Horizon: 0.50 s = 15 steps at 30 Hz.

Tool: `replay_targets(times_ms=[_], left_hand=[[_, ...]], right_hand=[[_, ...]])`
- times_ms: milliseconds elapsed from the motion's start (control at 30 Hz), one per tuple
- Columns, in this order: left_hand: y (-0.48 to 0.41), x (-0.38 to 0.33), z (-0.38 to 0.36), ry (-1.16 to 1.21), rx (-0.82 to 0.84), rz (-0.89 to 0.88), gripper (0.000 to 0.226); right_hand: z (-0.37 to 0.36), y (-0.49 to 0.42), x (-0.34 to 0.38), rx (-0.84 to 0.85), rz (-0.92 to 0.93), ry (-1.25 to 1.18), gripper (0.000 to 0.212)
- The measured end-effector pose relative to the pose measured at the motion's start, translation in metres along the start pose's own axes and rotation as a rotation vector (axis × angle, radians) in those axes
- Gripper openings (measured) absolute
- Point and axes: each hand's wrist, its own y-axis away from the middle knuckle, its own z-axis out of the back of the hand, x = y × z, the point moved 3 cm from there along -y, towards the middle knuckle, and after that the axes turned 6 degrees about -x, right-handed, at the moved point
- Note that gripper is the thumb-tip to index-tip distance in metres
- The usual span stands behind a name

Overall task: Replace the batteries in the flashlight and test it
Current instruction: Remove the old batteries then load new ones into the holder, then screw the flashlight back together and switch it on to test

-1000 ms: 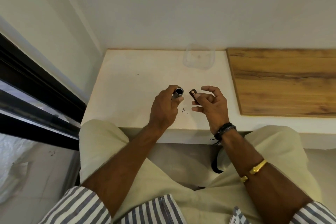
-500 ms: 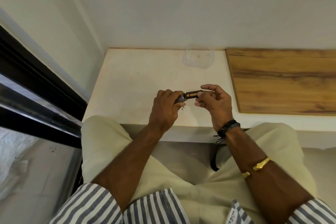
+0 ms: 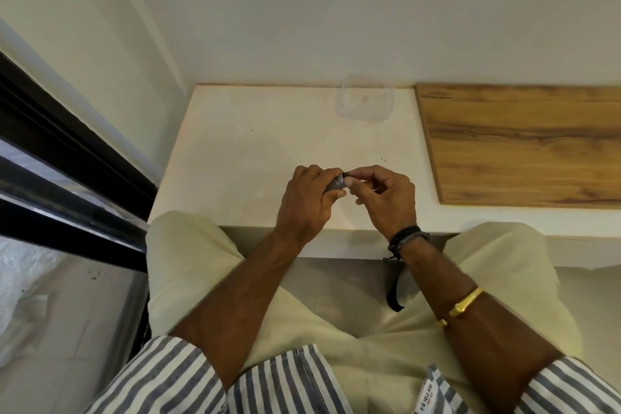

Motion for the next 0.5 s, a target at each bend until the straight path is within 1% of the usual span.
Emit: replay_targets(times_ms=[67,133,233,300,400,500], left_hand=[[0.000,0.001,0.000,0.006,0.006,0.008,0.032],[0.000,0.001,0.000,0.006,0.022,0.029,0.032],[0.000,0.000,0.001,0.006,0.046,0.059,0.033],[0.001,-0.001,0.002,0.020,0.056,0.066,0.031],[0.000,-0.002,0.001,0.015,0.076,0.074,0.032],[0.000,-0.002,-0.001,0.011,0.083,0.080,0.032]], right_hand=[[-0.003,0.001,-0.002,0.004,0.003,0.030,0.019],[-0.001,0.000,-0.003,-0.007,-0.003,0.024,0.016],[0.017,-0.014,-0.009,-0.128,-0.090,-0.012,0.007],[0.032,-0.023,-0.019,-0.208,-0.170,0.020,0.009],[0.047,-0.031,-0.034,-0.256,-0.203,0.189,0.012],[0.046,-0.036,-0.042,-0.198,-0.144,0.380,0.016]])
